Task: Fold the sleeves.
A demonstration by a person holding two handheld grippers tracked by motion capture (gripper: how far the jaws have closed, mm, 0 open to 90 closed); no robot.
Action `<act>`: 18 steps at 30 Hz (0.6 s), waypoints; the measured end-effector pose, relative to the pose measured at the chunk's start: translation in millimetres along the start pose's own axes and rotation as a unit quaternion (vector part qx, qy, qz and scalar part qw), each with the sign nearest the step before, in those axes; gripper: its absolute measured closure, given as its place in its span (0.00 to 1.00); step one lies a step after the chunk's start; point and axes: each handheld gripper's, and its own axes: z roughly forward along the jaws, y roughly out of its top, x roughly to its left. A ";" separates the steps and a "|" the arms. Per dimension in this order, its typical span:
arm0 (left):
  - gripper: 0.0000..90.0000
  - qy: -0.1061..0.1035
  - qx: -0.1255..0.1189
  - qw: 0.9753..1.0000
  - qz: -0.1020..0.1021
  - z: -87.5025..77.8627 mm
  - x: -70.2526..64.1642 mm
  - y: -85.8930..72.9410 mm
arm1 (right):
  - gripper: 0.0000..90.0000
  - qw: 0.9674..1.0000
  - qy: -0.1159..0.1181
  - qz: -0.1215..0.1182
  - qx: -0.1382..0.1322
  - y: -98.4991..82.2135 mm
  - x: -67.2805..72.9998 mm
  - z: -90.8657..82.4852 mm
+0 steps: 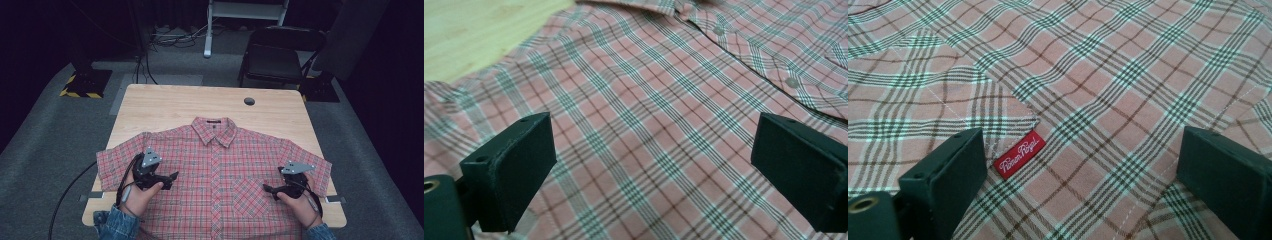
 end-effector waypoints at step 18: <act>0.07 0.035 -0.023 0.999 -0.020 -14.9 37.8 3.7 | 0.06 1.000 0.000 0.000 0.000 0.0 0.0 0.0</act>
